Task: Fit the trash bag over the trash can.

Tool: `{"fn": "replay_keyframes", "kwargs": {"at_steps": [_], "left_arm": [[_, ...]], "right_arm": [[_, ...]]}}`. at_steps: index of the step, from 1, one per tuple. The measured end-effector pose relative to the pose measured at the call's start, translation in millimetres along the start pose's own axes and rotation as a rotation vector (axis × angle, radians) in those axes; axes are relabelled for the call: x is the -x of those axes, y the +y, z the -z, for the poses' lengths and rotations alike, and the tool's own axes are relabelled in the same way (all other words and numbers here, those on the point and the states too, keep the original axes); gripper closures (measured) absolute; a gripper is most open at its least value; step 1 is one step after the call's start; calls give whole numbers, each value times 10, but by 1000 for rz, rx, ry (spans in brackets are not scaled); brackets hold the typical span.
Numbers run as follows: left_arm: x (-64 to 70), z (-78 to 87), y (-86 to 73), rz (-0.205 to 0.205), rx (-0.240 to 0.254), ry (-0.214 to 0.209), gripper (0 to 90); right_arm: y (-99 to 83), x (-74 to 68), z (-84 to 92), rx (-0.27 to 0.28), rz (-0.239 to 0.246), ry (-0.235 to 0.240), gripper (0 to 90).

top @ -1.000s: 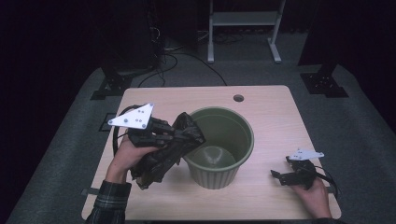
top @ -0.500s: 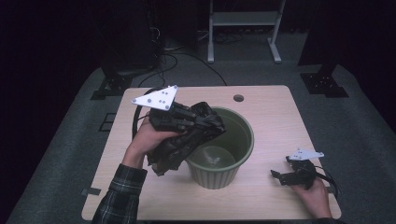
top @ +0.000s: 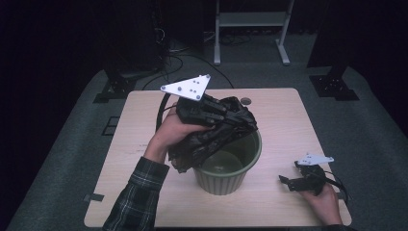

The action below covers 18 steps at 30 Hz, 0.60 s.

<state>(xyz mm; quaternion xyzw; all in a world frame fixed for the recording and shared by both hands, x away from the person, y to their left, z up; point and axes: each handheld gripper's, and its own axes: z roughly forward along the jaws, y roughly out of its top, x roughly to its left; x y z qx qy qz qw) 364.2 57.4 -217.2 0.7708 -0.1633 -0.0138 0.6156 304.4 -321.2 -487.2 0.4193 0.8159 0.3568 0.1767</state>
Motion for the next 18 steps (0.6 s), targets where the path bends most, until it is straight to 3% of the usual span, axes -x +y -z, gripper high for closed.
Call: {"fn": "replay_keyframes", "kwargs": {"at_steps": [6,12,17,18], "left_arm": [[-34,-104,-2,1,-20,-12,882],[-58,-58,-63,25,-35,6,859],[-22,-11,-128,49,-33,-3,859],[-7,-6,-156,49,-58,14,853]], "right_arm": [[0,0,0,0,0,0,98],[0,0,0,0,0,0,98],[0,0,0,0,0,0,98],[0,0,0,0,0,0,99]]}}
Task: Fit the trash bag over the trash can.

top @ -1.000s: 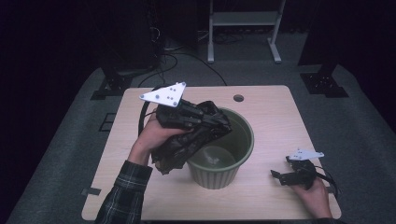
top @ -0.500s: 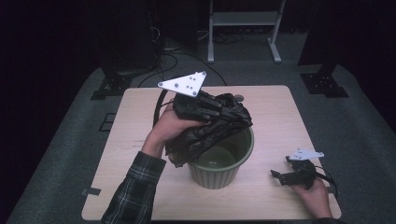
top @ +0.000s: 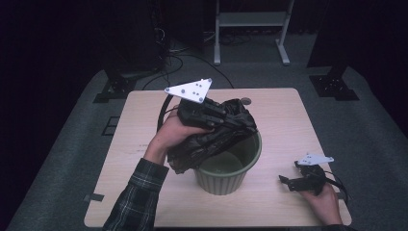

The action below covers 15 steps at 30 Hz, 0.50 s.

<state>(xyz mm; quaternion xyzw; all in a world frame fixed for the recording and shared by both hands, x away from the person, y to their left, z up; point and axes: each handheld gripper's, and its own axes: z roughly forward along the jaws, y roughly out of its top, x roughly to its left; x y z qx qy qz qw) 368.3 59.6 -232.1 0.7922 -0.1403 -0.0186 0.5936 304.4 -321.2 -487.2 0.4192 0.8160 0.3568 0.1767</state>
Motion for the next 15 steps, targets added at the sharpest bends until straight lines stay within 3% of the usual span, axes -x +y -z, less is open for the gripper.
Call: {"fn": "replay_keyframes", "kwargs": {"at_steps": [4,8,15], "left_arm": [[-27,14,-61,23,-19,33,738],[-35,59,-153,50,-35,60,679],[-18,158,-307,115,-76,71,563]], "right_arm": [[-1,-1,0,0,0,0,98],[-2,-1,1,0,-1,0,99],[-2,-1,1,0,-1,-1,99]]}}
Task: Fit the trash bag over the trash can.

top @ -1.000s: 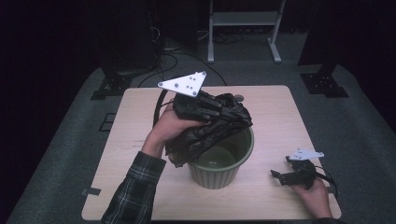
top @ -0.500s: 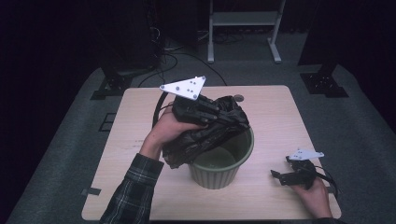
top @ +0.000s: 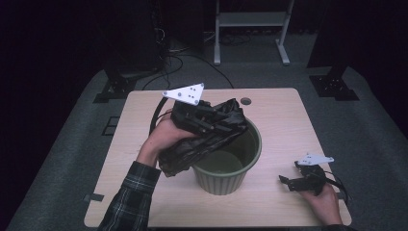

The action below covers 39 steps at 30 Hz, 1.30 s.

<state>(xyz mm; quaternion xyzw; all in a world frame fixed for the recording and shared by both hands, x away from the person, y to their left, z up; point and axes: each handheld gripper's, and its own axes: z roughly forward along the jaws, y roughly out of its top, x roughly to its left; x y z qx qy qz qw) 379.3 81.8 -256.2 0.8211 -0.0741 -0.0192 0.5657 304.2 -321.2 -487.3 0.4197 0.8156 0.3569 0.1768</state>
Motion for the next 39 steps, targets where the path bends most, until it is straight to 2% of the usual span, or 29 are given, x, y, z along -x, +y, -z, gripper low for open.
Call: {"fn": "replay_keyframes", "kwargs": {"at_steps": [3,5,9,12,13,15,18,22,27,28,29,37,39], "left_arm": [[23,50,-78,22,-10,-3,550],[42,91,-164,47,-32,0,508],[65,162,-256,59,-42,16,475],[70,199,-277,62,-31,29,437],[77,259,-274,69,-11,51,411],[87,312,-260,65,12,63,389],[100,374,-242,62,19,80,356],[155,576,-229,50,44,139,304],[240,787,-272,51,70,178,280],[240,787,-272,51,70,178,279],[281,877,-304,58,82,187,279],[453,1124,-431,87,118,230,245],[531,1207,-513,98,135,249,236]], "right_arm": [[0,0,0,0,0,0,98],[0,0,0,0,0,0,98],[-1,1,2,0,-1,-3,98],[-2,5,3,2,-5,-9,98],[-2,9,3,1,-8,-11,98],[-1,10,3,0,-9,-12,98],[-2,11,3,0,-9,-13,98],[-2,11,3,0,-10,-12,98],[-2,11,3,1,-10,-13,98],[-2,11,3,1,-10,-13,98],[-3,11,3,1,-10,-13,98],[-3,10,2,1,-12,-15,99],[-3,9,2,1,-13,-16,99]]}}
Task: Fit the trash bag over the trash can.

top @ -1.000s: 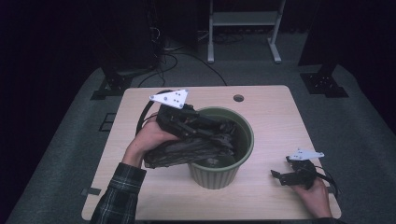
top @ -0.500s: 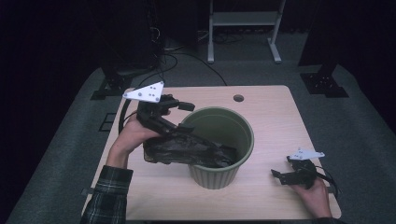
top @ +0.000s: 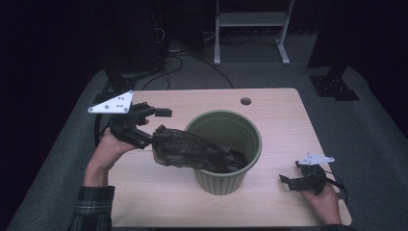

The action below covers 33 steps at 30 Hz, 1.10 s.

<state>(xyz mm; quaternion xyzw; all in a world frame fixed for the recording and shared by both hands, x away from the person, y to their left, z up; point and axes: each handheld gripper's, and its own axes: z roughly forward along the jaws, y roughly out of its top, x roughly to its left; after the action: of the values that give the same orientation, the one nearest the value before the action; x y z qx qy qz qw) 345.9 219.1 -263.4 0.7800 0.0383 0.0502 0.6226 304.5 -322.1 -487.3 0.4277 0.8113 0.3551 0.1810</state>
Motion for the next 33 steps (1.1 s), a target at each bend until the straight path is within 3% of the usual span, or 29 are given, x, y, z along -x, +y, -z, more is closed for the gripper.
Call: {"fn": "replay_keyframes", "kwargs": {"at_steps": [8,21,27,33], "left_arm": [[118,208,-260,43,18,57,189],[265,244,-635,94,25,70,174],[282,97,-765,120,-2,55,176],[252,-71,-727,119,25,39,211]], "right_arm": [[0,-1,1,0,-1,-1,99],[-1,-1,1,0,-2,-3,99],[-1,-2,1,0,-5,-5,99],[0,-2,1,0,-7,-6,99]]}}
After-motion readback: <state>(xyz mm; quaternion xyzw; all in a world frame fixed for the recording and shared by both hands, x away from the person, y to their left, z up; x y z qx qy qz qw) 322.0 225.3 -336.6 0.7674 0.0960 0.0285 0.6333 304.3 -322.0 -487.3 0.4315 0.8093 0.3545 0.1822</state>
